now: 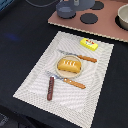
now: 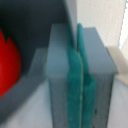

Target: Interact with the objects in diverse but meaningful ways.

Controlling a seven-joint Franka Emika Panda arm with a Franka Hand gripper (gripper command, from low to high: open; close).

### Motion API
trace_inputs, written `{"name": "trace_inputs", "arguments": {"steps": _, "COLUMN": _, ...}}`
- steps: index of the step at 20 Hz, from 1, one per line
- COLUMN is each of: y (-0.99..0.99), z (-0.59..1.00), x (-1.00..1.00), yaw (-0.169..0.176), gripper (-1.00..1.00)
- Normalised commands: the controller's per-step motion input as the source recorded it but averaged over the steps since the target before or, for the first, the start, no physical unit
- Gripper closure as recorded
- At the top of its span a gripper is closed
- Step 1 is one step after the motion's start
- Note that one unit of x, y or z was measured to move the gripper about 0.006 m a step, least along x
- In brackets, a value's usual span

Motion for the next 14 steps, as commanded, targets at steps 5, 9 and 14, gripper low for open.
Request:
{"name": "trace_inputs", "arguments": {"steps": 5, "y": 0.61, "z": 0.41, "x": 0.82, "yaw": 0.002, "gripper": 1.0}}
{"name": "trace_inputs", "arguments": {"steps": 9, "y": 0.46, "z": 0.49, "x": 0.74, "yaw": -0.032, "gripper": 1.0}}
{"name": "trace_inputs", "arguments": {"steps": 14, "y": 0.45, "z": 0.46, "x": 0.71, "yaw": -0.044, "gripper": 1.0}}
